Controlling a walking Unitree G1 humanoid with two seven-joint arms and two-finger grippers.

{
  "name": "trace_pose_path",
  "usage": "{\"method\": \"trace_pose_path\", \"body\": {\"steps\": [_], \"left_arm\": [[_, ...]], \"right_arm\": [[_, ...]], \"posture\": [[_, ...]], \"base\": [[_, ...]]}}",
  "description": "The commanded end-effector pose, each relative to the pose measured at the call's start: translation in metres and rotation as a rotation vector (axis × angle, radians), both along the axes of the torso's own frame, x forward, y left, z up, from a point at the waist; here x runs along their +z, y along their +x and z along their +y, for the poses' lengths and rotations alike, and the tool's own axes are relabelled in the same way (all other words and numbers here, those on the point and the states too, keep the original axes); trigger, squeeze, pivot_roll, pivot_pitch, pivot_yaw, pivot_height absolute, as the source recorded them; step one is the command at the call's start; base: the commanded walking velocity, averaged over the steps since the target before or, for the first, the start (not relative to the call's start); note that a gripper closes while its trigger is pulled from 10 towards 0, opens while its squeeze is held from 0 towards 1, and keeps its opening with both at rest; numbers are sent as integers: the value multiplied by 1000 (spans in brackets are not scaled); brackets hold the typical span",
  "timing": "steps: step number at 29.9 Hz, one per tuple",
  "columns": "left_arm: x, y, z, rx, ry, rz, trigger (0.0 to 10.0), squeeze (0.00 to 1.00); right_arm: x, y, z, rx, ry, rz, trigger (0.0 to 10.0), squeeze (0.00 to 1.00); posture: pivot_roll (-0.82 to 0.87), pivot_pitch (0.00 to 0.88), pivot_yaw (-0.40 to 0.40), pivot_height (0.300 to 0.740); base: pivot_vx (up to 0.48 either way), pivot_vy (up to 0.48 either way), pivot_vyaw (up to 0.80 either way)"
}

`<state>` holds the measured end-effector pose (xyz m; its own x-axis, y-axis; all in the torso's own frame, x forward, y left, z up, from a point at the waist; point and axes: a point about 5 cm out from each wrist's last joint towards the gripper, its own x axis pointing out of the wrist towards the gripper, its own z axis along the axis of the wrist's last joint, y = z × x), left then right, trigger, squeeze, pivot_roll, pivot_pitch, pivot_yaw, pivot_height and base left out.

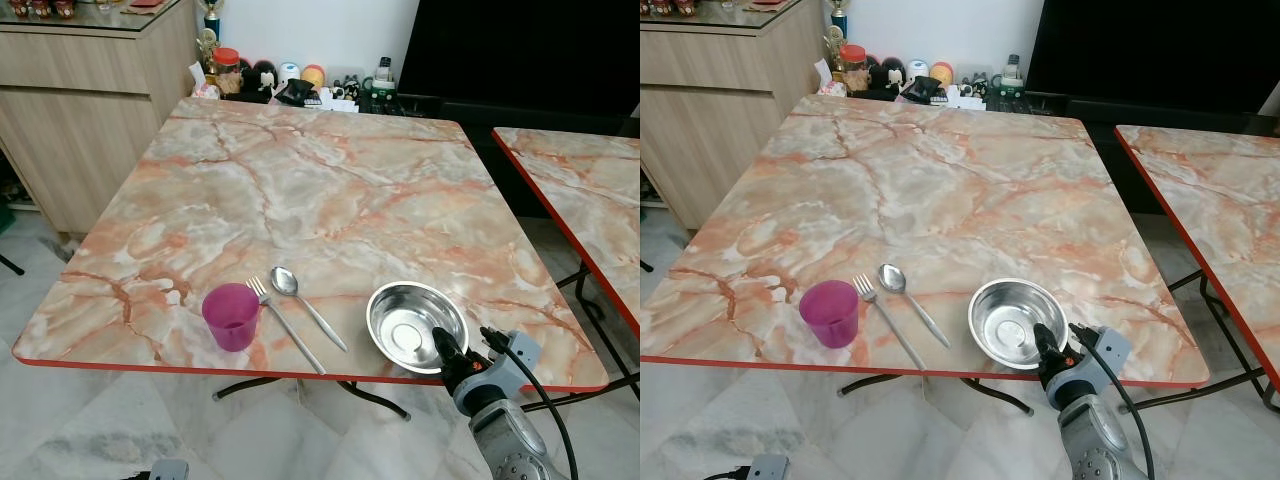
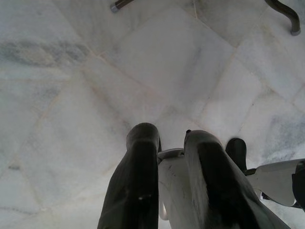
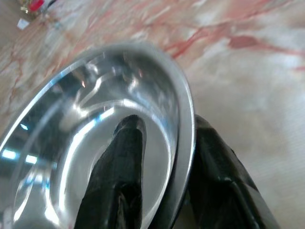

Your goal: Setting the table

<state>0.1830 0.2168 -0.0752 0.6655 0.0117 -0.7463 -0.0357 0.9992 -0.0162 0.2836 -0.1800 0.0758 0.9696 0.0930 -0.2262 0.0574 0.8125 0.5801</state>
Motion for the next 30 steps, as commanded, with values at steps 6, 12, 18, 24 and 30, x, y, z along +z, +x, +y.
{"method": "trace_pose_path", "body": {"steps": [6,12,18,24,30], "left_arm": [[-4,-7,-2,-6,-3,29,10000,0],[-5,-8,-2,-13,-1,32,10000,0],[-5,-8,-3,-20,6,33,10000,0],[-5,-8,-2,-31,20,33,10000,0],[-4,-9,4,-44,66,46,10000,0]], "right_arm": [[-2,1,-6,-65,3,3,0,0],[-3,2,-4,-67,-4,2,0,0],[19,5,-20,-223,71,-168,0,0],[34,7,-26,-272,97,-264,10000,0],[40,9,-27,-293,155,-318,10000,0]], "posture": [[72,109,-70,740],[75,109,-73,740],[76,99,-70,740],[73,91,-67,740],[78,81,-59,740]], "base": [[0,0,0],[0,0,0],[0,0,0],[0,0,0],[0,0,0]]}}
